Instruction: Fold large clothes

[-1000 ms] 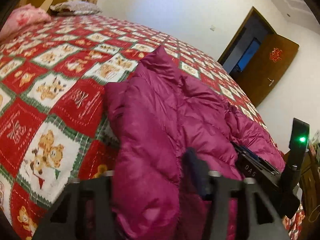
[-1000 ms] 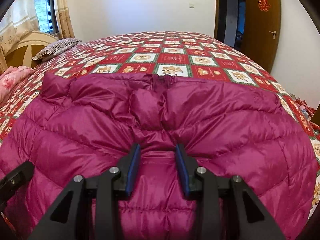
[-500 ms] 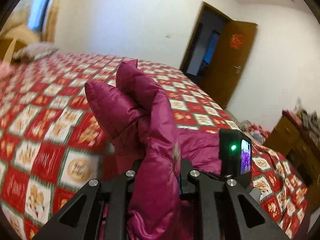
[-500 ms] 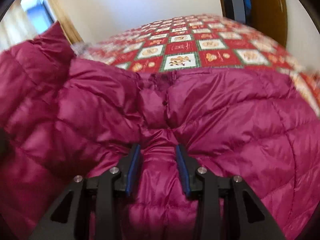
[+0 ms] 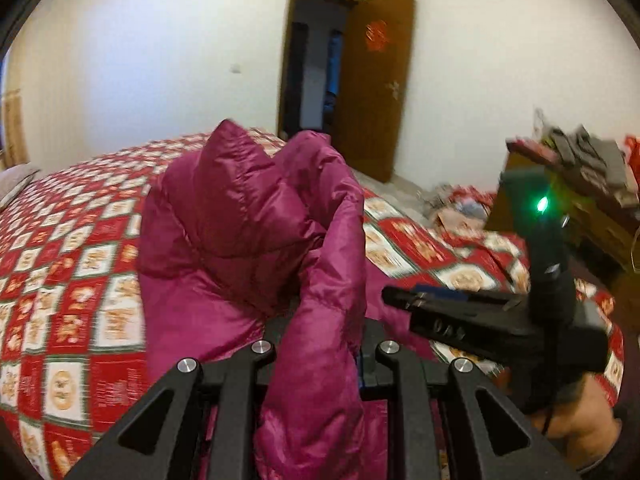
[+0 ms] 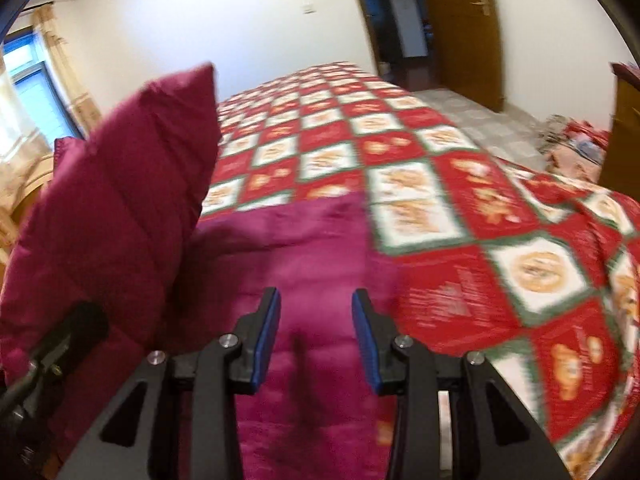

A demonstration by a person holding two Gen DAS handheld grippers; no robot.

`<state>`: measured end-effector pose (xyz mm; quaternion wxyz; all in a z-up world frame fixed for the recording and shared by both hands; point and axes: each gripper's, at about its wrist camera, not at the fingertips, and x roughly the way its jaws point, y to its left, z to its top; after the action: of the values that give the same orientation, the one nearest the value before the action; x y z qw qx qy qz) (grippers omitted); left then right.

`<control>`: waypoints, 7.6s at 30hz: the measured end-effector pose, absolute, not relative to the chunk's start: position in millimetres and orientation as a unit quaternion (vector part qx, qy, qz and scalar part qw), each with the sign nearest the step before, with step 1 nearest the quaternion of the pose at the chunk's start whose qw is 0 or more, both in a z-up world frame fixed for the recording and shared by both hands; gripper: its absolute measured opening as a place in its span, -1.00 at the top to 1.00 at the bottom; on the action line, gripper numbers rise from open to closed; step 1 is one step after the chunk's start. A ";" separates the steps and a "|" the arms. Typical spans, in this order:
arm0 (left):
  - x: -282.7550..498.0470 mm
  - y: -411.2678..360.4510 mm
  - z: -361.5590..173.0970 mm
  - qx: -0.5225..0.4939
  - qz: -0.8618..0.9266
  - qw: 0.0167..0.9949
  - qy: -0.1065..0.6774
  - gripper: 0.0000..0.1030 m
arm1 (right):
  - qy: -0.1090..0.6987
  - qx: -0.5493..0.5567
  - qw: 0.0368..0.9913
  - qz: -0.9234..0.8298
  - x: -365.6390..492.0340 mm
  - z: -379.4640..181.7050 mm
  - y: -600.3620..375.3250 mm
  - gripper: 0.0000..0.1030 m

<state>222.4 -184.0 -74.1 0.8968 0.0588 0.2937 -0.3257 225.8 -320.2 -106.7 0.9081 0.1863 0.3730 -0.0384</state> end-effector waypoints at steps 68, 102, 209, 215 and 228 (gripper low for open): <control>304.4 -173.0 -124.0 0.089 -0.187 0.910 0.358 -0.37 | 0.305 0.312 0.900 0.008 239.8 -43.2 -333.0 0.04; 381.4 -185.1 -166.4 0.056 -0.151 0.890 0.428 -0.92 | 0.349 0.179 0.910 -0.132 277.9 -166.8 -335.8 0.07; 164.8 -350.5 -132.6 0.161 -0.334 0.858 0.355 -0.98 | 0.265 0.224 0.911 -0.223 25.7 -67.2 -480.5 -0.08; 163.6 -351.1 -132.2 0.161 -0.336 0.855 0.360 -0.98 | 0.317 0.213 0.900 -0.212 87.9 -94.0 -490.1 0.38; 157.7 -359.3 -135.5 0.172 -0.339 0.858 0.346 -0.98 | 0.357 0.231 0.876 -0.226 96.6 -151.5 -506.0 0.41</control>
<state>157.7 -359.3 -135.5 0.8577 0.1720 0.3461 -0.3392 96.6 -506.0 -151.5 0.8762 0.2313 0.3572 -0.2263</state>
